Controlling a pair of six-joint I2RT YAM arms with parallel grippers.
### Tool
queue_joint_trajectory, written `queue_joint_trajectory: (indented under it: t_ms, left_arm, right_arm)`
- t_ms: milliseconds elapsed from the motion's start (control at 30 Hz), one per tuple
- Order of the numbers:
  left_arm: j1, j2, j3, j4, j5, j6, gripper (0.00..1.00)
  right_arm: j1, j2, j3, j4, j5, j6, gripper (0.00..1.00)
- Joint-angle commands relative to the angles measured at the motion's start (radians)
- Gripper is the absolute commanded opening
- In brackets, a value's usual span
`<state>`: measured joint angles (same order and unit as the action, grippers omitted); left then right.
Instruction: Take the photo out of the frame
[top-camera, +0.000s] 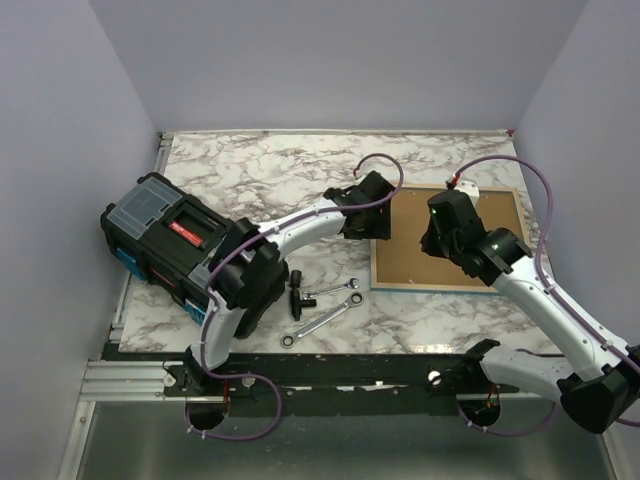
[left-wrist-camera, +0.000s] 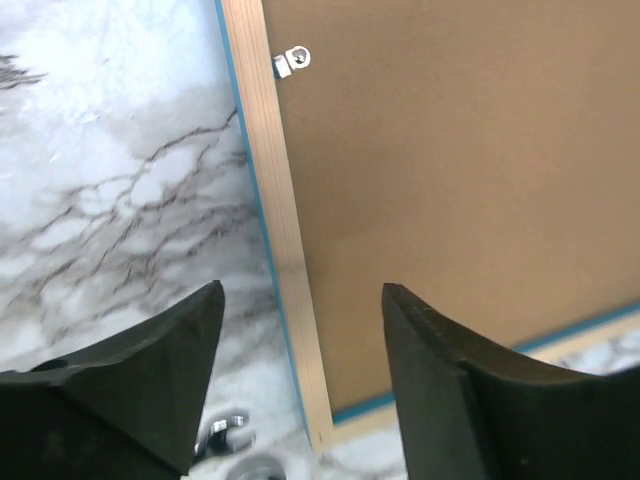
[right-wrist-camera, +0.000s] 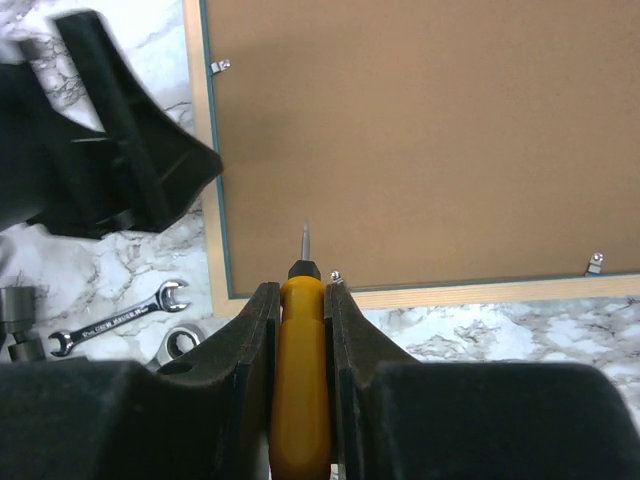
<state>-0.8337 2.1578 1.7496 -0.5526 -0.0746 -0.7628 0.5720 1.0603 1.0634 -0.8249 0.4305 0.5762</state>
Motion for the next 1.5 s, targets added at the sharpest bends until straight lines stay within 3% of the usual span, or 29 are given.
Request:
queue_joint_trajectory:
  t_ms: [0, 167, 300, 467, 667, 967, 1200, 1467]
  left_arm:
    - [-0.004, -0.202, -0.033, -0.049, 0.053, 0.020, 0.71]
    - [0.009, -0.444, -0.239, 0.038, 0.122, 0.079, 0.82]
    - [0.028, -0.641, -0.397, 0.099, 0.221, 0.126, 0.85]
    - [0.031, -0.878, -0.583, 0.227, 0.318, 0.135, 0.89]
    - [0.030, -1.025, -0.724, 0.313, 0.371, 0.082, 0.89]
    - [0.023, -1.020, -0.812, 0.401, 0.493, 0.010, 0.89]
    - [0.018, -0.999, -0.773, 0.389, 0.492, 0.022, 0.89]
    - [0.019, -1.000, -0.771, 0.378, 0.477, 0.025, 0.89]
  right_arm:
    - [-0.006, 0.043, -0.023, 0.079, -0.025, -0.007, 0.00]
    - [-0.088, 0.105, -0.047, 0.177, -0.108, -0.059, 0.00]
    - [-0.198, 0.190, -0.064, 0.285, -0.307, -0.129, 0.00]
    - [-0.226, 0.364, 0.005, 0.356, -0.453, -0.164, 0.00]
    - [-0.224, 0.497, 0.053, 0.420, -0.434, -0.190, 0.01]
    - [-0.223, 0.645, 0.204, 0.422, -0.377, -0.194, 0.01]
    - [-0.222, 0.767, 0.333, 0.375, -0.380, -0.201, 0.01]
    - [-0.223, 0.812, 0.367, 0.368, -0.380, -0.210, 0.01]
